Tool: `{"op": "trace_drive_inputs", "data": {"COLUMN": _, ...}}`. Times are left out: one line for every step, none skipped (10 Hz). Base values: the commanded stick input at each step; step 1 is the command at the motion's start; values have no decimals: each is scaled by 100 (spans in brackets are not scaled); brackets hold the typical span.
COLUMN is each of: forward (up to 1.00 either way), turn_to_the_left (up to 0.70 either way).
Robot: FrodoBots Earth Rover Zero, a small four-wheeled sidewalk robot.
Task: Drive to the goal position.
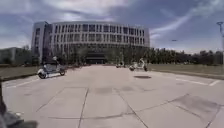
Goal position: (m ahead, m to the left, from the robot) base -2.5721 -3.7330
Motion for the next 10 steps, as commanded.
{"op": "trace_drive_inputs", "data": {"forward": 57, "turn_to_the_left": 14}}
{"op": "trace_drive_inputs", "data": {"forward": 57, "turn_to_the_left": 14}}
{"op": "trace_drive_inputs", "data": {"forward": 57, "turn_to_the_left": 14}}
{"op": "trace_drive_inputs", "data": {"forward": 57, "turn_to_the_left": 14}}
{"op": "trace_drive_inputs", "data": {"forward": 57, "turn_to_the_left": 14}}
{"op": "trace_drive_inputs", "data": {"forward": 57, "turn_to_the_left": 14}}
{"op": "trace_drive_inputs", "data": {"forward": 57, "turn_to_the_left": 14}}
{"op": "trace_drive_inputs", "data": {"forward": 57, "turn_to_the_left": 14}}
{"op": "trace_drive_inputs", "data": {"forward": 59, "turn_to_the_left": 6}}
{"op": "trace_drive_inputs", "data": {"forward": 60, "turn_to_the_left": 0}}
